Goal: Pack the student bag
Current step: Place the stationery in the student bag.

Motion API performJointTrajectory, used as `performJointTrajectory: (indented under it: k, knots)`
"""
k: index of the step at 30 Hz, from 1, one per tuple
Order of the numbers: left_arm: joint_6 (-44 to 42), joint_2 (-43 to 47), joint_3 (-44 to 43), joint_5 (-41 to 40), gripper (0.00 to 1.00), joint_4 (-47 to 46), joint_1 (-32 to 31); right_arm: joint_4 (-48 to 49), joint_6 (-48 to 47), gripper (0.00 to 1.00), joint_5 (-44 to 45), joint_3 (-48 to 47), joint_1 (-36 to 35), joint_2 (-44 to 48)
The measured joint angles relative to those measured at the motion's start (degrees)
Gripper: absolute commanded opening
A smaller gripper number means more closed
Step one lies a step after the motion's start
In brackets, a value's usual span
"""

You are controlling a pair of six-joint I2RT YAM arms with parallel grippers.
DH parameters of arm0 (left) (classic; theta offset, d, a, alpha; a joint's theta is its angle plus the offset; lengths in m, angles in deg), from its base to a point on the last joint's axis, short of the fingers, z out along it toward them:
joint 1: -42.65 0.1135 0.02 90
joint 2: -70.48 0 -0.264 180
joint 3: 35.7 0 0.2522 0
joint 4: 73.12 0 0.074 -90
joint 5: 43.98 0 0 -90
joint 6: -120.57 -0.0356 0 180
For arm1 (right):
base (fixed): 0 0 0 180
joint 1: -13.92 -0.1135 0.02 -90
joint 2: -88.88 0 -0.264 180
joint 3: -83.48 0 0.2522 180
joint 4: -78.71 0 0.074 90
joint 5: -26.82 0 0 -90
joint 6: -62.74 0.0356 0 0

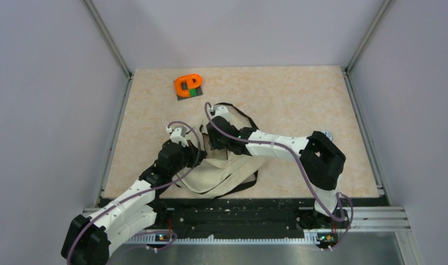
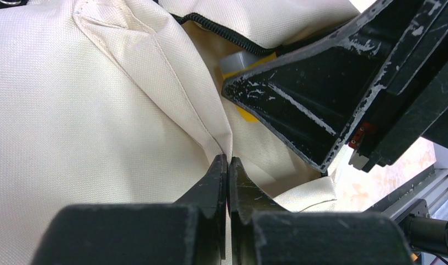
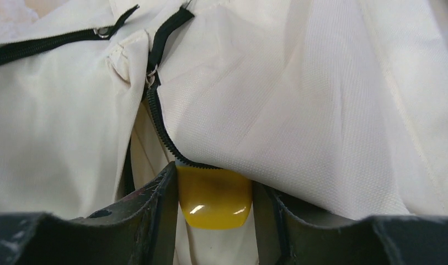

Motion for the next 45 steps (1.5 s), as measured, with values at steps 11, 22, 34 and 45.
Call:
performJointTrajectory:
  k: [11, 22, 34, 45]
  knots:
    - [0.04, -0.02, 0.00, -0.02, 0.00, -0.20, 0.00, 2.36, -3.69, 0.47, 2.36, -0.07, -0.09, -0.90]
    - [0.39, -0.02, 0.00, 0.00, 0.00, -0.22, 0.00, 3.50, -6.25, 0.59, 2.62, -0.07, -0.76, -0.87]
    - [0.59, 0.00, 0.00, -0.04, 0.00, -0.20, 0.00, 6.32, -9.51, 0.62, -3.52, 6.08, -1.68, 7.54]
    - [0.63, 0.13, 0.00, -0.28, 0.00, -0.20, 0.00, 0.85, -11.37, 0.86, -0.79, 19.26, -0.20, 32.89]
